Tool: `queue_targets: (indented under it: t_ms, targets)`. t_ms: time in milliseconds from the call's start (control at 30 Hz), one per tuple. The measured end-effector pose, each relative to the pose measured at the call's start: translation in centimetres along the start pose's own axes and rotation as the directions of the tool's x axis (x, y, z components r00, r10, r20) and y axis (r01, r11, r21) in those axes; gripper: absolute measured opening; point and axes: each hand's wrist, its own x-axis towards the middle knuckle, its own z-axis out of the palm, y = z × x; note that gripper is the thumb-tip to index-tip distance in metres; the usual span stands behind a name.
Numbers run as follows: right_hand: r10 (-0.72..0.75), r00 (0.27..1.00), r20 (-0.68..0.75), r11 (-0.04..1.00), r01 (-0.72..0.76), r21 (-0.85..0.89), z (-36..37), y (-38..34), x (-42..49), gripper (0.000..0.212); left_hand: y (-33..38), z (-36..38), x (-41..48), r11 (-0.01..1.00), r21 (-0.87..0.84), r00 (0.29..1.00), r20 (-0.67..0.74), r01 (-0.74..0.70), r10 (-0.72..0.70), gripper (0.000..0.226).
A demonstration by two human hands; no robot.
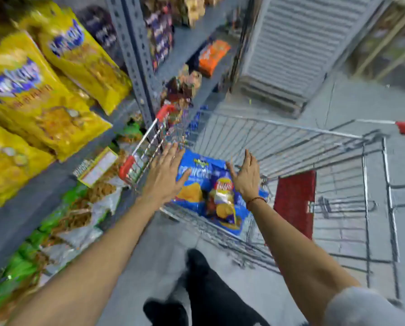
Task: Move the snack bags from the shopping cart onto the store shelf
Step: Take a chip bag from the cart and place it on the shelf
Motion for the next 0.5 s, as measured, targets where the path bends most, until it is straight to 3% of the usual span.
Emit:
queue_targets:
  t_ms: [67,167,300,400,500]
  targets:
    - [0.122,0.987,0.1,0.992,-0.126,0.028,1.2,2.2,-0.3,0.083,-0.3,1.9,-0.6,0.999,-0.033,0.998,0.059,0.035,-0.033,0.058]
    - [0.32,0.908,0.272,0.928,-0.358,0.104,3.3,5.8,-1.2,0.088,-0.4,4.7,-2.2,0.995,-0.056,0.981,0.182,0.083,-0.071,0.058]
    - [0.47,0.791,0.392,0.772,-0.584,0.252,6.1,8.2,-1.6,0.095,-0.4,6.3,-2.9,0.996,-0.025,0.982,0.168,0.088,-0.083,0.048]
    - [0.508,0.737,0.446,0.679,-0.661,0.32,8.2,8.7,-1.0,0.087,-0.5,6.7,-2.9,0.995,-0.005,0.986,0.137,0.095,-0.094,0.05]
    - [0.516,0.747,0.419,0.688,-0.653,0.318,10.1,8.8,0.0,0.092,-0.4,6.9,-3.0,0.995,-0.008,0.991,0.089,0.1,-0.099,0.049]
